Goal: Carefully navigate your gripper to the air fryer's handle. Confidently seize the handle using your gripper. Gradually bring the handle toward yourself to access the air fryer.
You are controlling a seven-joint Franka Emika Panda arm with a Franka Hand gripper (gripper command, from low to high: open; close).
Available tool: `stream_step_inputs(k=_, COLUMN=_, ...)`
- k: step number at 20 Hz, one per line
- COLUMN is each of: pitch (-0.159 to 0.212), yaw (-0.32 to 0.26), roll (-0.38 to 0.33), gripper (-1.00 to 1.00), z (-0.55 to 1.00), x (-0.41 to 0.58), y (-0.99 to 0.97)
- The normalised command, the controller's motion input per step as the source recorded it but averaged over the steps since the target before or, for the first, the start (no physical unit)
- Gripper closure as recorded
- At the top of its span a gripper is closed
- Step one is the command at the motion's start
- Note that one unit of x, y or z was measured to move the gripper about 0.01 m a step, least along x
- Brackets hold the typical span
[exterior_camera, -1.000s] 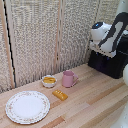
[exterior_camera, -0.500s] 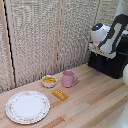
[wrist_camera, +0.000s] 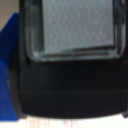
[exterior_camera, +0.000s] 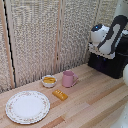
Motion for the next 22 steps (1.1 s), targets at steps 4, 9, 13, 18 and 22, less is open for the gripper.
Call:
stream_step_inputs(k=4, pitch=0.127, yaw=-0.11, roll=0.272, gripper=1.0, z=0.1, x=-0.149, y=0.24)
stream_step_inputs(k=9, pitch=0.07, yaw=-0.123, roll=0.253, gripper=1.0, z=0.11, x=-0.175, y=0.33)
stream_step_inputs(k=13, pitch=-0.012, yaw=-0.138, roll=0.096, gripper=1.0, z=0.01, x=-0.176, y=0.64)
stream_step_inputs(k=18, pitch=-0.031, yaw=-0.188, roll=0.026, gripper=1.0, z=0.0, x=-0.037, y=0.67)
stream_step_inputs(k=22, pitch=-0.02, yaw=-0.205, roll=0.0, gripper=1.0, z=0.0, x=0.0, y=0.67)
